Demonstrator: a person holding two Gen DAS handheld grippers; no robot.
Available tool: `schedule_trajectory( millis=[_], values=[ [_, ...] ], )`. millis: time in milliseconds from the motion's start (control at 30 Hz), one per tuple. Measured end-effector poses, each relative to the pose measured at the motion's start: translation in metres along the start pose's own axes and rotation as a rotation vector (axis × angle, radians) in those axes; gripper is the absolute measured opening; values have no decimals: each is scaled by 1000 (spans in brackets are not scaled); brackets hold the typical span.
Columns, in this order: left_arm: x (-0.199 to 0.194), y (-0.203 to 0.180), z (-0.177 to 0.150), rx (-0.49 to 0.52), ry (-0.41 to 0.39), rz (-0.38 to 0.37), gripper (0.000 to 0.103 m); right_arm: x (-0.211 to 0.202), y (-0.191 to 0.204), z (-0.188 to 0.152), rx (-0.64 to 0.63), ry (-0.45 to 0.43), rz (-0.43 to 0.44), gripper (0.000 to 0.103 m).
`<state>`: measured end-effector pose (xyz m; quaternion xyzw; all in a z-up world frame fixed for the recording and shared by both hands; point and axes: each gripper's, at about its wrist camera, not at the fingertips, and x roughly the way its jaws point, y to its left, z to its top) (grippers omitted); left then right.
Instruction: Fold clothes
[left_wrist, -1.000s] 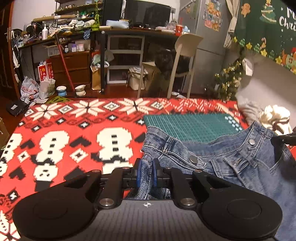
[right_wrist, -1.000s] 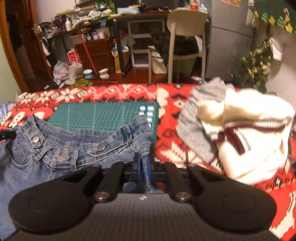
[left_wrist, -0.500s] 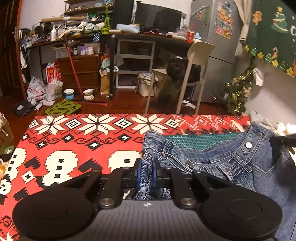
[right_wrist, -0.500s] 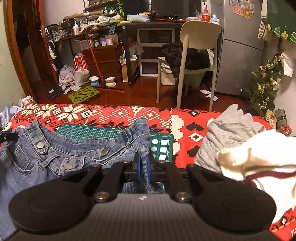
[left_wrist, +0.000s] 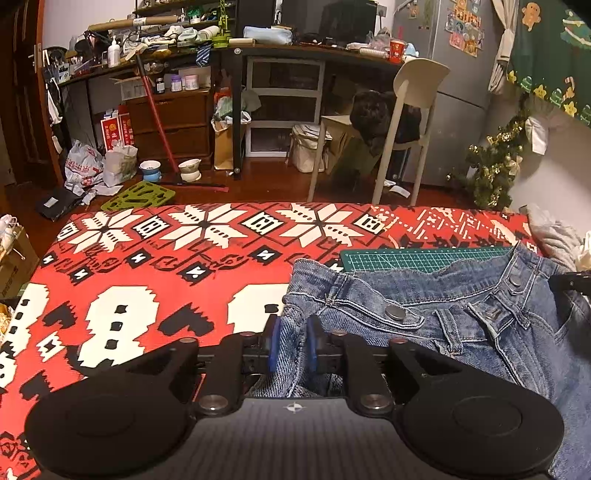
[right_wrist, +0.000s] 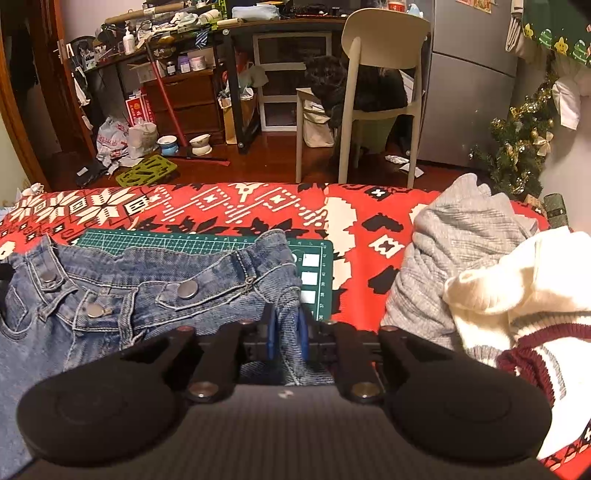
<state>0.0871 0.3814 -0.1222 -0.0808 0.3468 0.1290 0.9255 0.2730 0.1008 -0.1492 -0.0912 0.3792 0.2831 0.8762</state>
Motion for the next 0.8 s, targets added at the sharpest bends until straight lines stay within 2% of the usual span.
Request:
schedule_trajectory(
  millis=[133, 267, 500, 800],
  values=[
    [-9, 1, 0, -10, -13, -5, 32, -9, 3, 0, -9, -16, -5, 24],
    [-22, 1, -4, -20, -14, -4, 37, -26, 3, -2, -8, -37, -15, 33],
    [-59, -8, -14, -19, -28, -36, 43, -71, 1, -19, -12, -46, -2, 33],
    [-106, -42, -42, -11, -32, -135, 48, -128, 10, -70, -13, -24, 12, 38]
  ],
)
